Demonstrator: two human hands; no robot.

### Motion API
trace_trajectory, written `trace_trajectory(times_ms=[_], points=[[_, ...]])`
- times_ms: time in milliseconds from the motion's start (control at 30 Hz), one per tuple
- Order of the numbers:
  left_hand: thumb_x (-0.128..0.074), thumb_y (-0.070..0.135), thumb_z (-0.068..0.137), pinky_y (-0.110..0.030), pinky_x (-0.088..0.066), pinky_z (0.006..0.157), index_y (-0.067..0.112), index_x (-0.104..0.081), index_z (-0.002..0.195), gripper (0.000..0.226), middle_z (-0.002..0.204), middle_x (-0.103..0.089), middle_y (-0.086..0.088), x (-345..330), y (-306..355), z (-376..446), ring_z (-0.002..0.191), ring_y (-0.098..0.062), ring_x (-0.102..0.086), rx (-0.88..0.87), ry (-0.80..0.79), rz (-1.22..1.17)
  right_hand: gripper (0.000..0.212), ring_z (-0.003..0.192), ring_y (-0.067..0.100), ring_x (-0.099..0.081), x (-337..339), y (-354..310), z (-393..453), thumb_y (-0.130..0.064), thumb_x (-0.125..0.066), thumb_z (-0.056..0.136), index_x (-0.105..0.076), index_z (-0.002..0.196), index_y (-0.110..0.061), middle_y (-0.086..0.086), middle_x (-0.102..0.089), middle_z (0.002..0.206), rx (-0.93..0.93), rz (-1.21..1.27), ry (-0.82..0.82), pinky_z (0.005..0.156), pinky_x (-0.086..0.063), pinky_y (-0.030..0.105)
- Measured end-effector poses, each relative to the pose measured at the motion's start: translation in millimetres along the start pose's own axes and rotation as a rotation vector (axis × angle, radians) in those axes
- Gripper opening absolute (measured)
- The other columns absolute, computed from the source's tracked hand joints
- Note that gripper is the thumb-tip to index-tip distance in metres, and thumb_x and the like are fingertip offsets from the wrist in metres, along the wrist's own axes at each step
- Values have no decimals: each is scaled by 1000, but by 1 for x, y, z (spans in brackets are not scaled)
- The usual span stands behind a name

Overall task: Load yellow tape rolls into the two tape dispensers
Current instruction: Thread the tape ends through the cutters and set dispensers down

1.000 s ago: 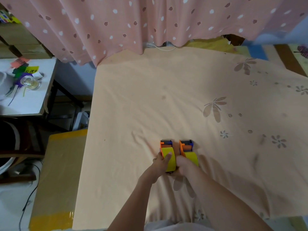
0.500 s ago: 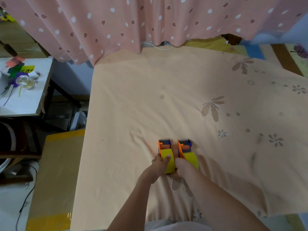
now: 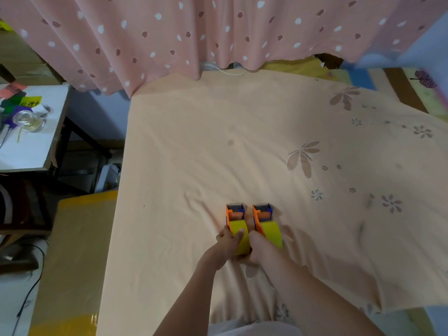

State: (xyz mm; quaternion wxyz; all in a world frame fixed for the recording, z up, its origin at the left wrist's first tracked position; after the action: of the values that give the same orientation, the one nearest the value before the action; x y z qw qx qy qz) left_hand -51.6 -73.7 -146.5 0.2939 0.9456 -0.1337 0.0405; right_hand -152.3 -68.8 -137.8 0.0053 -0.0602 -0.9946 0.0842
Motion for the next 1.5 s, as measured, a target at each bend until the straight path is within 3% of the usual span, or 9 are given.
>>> trace_trajectory(times_ms=[100,267,400,500,567,667,833,1200,1500], points=[[-43,52,103,-49,-35,119,21,-26,156,63,156,-27,-18,0,1,2,143,-36,-37,9,4,15,22,77,36,-62,-5,12,-10,-16,-44,95,-54,107,0,22,-62,92,-92,33,-57,46,-57,43],[-50,38,105,-55,-41,115,13,-34,152,56,152,-43,-21,-1,8,-1,140,-41,-44,-50,-66,-128,30,74,33,-67,5,11,-28,-28,-50,89,-63,101,-3,19,-67,86,-43,-116,-32,72,-56,39],[-49,29,106,-56,-43,113,11,-39,152,50,150,-50,-21,-3,17,-6,138,-41,-48,-83,-83,-157,15,73,30,-63,55,-58,-59,-18,-58,84,-64,71,-14,6,-65,70,505,-636,306,72,-56,39],[-52,21,105,-49,-50,108,6,-50,145,43,141,-60,-20,0,21,-9,130,-39,-58,-65,-84,-202,16,100,34,-64,79,-96,-78,-9,-59,89,-69,101,-14,12,-70,98,811,-909,490,79,-47,33],[-53,21,105,-43,-54,98,4,-55,140,39,137,-63,-20,3,22,-9,126,-38,-61,-49,-60,-190,29,111,36,-62,81,-95,-65,-18,-65,91,-64,120,-18,17,-67,115,733,-1061,426,79,-44,30],[-47,25,107,-46,-51,97,2,-50,139,39,135,-61,-24,-3,21,-9,120,-39,-61,-38,-26,-90,13,112,33,-65,84,-81,-37,-29,-69,91,-60,82,-24,13,-66,102,547,-1044,312,65,-40,24],[-41,26,109,-55,-44,112,1,-41,133,35,132,-53,-20,-7,20,-9,124,-35,-55,-13,7,-49,44,116,32,-63,83,-64,-13,-33,-70,89,-65,126,-9,16,-67,127,462,-876,241,98,-53,39],[-44,26,107,-56,-48,108,2,-46,135,37,136,-57,-21,-9,19,-8,127,-37,-57,20,39,-86,18,107,32,-68,89,-46,-1,-28,-72,91,-68,101,-13,17,-71,117,413,-504,134,91,-56,40],[-43,25,108,-56,-49,107,5,-50,138,36,135,-62,-19,-10,23,-14,125,-37,-60,-5,32,-125,44,113,33,-67,90,-45,9,-31,-70,92,-65,126,-3,16,-69,123,345,-556,5,102,-52,48]])
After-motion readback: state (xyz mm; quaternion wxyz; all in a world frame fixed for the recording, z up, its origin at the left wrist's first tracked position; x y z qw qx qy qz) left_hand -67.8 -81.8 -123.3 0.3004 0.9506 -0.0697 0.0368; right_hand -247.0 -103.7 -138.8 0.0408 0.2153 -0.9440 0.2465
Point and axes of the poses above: each hand's wrist, its own z-axis towards the middle knuckle, its own x-axis out of the back of the hand, y = z × x, the point moved 9 cm from there along z, towards the middle knuckle
